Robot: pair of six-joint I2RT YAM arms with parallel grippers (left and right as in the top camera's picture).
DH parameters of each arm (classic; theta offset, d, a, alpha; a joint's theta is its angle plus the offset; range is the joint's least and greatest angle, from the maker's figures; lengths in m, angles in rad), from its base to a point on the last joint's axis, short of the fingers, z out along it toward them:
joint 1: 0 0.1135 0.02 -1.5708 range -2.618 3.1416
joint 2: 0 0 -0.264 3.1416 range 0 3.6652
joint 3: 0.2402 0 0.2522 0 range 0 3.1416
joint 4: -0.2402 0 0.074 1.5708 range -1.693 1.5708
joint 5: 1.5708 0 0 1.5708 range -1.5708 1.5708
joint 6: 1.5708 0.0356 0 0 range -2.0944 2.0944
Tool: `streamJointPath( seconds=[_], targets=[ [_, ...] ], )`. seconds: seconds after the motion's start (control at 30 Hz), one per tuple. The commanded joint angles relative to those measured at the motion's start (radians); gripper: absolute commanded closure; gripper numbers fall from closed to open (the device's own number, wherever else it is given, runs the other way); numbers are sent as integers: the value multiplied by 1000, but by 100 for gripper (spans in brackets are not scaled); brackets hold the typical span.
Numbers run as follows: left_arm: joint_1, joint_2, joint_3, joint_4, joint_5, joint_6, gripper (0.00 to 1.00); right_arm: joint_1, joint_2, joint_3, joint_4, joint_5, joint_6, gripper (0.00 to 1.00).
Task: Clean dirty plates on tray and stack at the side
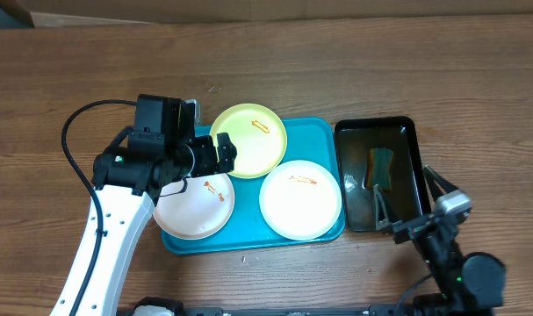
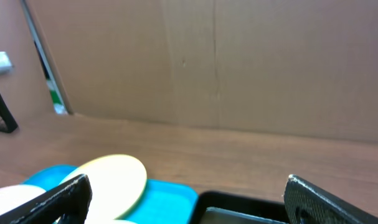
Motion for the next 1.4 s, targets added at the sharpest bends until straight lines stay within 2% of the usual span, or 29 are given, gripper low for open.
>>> streamJointPath(
  seconds=[0.0,0.23,0.27,0.4,0.43,0.47,0.5,0.6,0.7,0.83,0.97,1.13,1.37],
  targets=[
    [-7,6,20,3,-12,1,0,-3,131,275,-109,-6,55,0],
    [-7,6,20,5,-13,-25,0,-3,597,785,-526,-38,40,0],
    [-7,6,20,8,-12,-35,3,-3,668,856,-594,-37,40,0],
    [-16,6,19,-10,-13,-43,38,-3,891,1075,-778,-42,48,0],
    [-31,7,12,-18,-13,-43,60,-3,965,1138,-837,-72,50,0],
    [-43,8,6,-19,-13,-43,65,-3,1004,1164,-872,-76,50,0],
    [-58,9,-2,-18,-13,-43,64,-3,1028,1171,-884,-65,50,0],
    [-116,18,-30,-19,-42,-43,52,-3,1102,1173,-892,-35,53,0],
    [-179,40,-51,-31,-96,-43,52,-3,1163,1173,-907,6,109,0],
    [-262,98,-67,-49,-94,-56,45,-3,1242,1173,-942,146,199,0],
    [-330,167,-67,-92,-94,-131,44,-3,1326,1173,-988,211,212,4],
    [-406,248,-67,-99,-92,-215,44,-3,1428,1173,-993,215,211,20],
    [-481,315,-67,-88,-93,-313,49,-3,1522,1160,-962,242,208,24]
  ],
)
